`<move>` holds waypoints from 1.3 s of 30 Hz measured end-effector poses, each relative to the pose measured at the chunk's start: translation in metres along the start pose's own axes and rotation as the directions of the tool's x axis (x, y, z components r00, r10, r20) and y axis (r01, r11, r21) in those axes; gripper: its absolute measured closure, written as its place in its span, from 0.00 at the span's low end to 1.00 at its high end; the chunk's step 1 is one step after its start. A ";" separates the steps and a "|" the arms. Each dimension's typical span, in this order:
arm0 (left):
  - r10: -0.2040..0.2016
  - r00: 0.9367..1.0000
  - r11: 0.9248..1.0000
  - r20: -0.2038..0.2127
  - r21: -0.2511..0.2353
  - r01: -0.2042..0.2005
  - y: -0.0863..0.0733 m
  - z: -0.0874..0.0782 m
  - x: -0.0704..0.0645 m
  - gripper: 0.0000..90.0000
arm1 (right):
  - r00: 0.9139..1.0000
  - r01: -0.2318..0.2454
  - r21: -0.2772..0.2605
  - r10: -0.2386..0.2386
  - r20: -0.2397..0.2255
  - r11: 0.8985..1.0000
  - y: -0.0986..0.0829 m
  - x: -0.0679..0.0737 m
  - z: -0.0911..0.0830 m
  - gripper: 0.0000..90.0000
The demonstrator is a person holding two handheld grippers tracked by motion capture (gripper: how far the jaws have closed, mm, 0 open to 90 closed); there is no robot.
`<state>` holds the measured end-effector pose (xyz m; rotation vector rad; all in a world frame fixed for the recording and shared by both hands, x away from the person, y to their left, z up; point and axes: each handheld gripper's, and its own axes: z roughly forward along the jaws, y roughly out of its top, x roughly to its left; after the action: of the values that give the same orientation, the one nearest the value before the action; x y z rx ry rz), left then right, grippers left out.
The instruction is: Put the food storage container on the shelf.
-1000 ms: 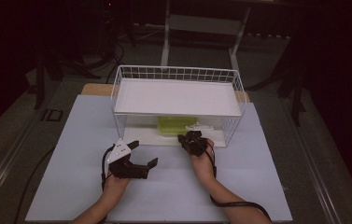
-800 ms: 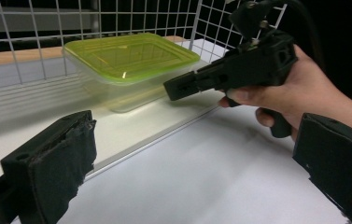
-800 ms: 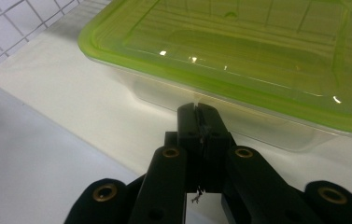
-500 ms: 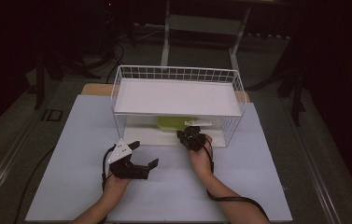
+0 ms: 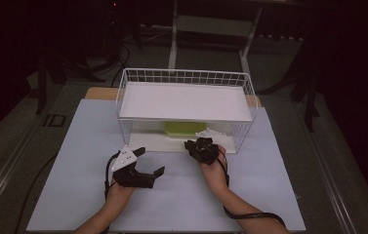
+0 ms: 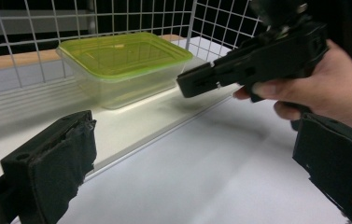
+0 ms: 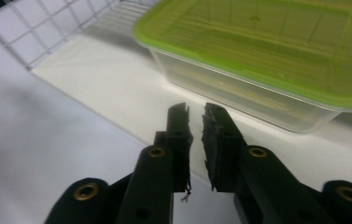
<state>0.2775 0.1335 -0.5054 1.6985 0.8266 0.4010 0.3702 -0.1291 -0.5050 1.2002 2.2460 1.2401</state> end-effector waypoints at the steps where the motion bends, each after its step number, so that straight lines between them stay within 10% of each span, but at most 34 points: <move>1: 0.002 1.000 1.000 0.003 0.019 -0.002 -0.003 0.001 0.002 0.00 | 1.000 0.011 -0.005 -0.011 -0.012 1.000 0.001 0.002 -0.006 0.87; 19: 0.002 0.998 1.000 0.058 0.009 -0.003 0.019 -0.009 -0.003 0.00 | 0.994 -0.010 -0.054 0.004 -0.110 0.999 -0.012 0.014 -0.053 0.25; 39: 0.037 0.991 0.999 0.131 0.005 -0.038 0.022 -0.032 -0.018 0.00 | 0.987 -0.009 -0.056 0.000 -0.164 0.998 -0.027 0.007 -0.097 0.21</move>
<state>0.2511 0.1407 -0.4721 1.7295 0.7022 0.3085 0.2932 -0.1838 -0.4702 1.1205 2.3053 1.4427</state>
